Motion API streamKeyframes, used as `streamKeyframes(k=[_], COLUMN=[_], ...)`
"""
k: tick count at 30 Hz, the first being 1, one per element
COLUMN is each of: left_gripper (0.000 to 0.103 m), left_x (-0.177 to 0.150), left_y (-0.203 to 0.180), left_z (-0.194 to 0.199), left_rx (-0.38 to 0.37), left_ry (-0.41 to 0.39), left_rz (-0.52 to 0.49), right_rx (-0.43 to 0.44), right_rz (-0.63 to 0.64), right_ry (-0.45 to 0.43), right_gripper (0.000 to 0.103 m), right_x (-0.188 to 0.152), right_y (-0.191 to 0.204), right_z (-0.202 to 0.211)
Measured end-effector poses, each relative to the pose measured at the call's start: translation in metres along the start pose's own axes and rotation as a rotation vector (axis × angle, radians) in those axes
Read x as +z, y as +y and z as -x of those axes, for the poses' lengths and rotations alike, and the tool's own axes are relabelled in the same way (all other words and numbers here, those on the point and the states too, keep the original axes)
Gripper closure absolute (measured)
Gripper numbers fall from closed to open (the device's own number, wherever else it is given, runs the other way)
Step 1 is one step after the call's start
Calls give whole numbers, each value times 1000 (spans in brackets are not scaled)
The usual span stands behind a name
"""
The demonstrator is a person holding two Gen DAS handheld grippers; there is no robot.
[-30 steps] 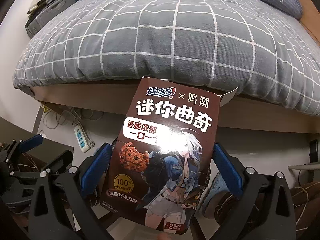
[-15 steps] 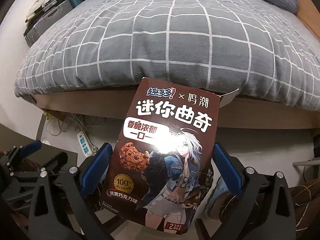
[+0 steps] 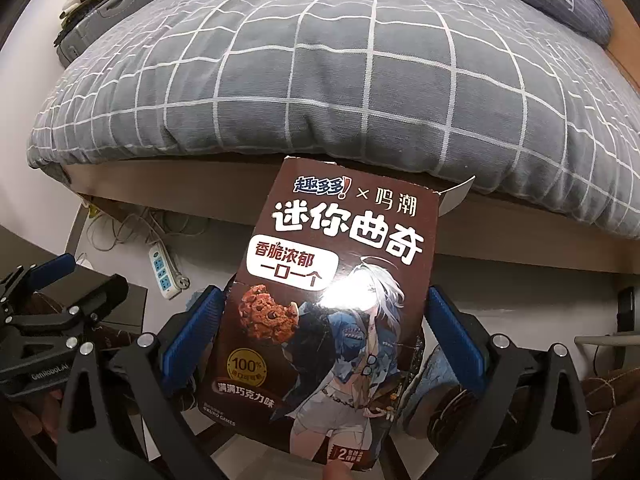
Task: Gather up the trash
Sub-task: 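Lower the brown box over the bin and open the right tool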
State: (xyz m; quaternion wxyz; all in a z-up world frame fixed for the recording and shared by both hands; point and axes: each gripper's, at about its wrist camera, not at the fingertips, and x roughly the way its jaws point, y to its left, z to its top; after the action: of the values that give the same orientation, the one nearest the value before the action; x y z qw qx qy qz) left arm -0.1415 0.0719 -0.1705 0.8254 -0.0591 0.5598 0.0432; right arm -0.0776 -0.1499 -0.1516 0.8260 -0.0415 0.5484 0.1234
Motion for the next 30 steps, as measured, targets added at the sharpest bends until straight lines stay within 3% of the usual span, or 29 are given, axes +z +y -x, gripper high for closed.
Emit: streamKeyframes(k=[14,24,29,30], left_gripper=[6,6,6,6], left_x=[2,5,6,6], left_y=[3,6,5,5], left_z=[3,8,9,9], left_rx=[-8,-13,-17,-17], left_ry=[-4,-16,-18,-17], left_rz=[17,28,27,26], right_rx=[47,-11,-17,18], right_rz=[-13,17,36,24], right_ry=[-9,9,0,-12], right_gripper=[10,7,8,7], right_x=[-1,-3,-5,-6], right_y=[5,11,21,20], right_z=[1,-7,-9,-7])
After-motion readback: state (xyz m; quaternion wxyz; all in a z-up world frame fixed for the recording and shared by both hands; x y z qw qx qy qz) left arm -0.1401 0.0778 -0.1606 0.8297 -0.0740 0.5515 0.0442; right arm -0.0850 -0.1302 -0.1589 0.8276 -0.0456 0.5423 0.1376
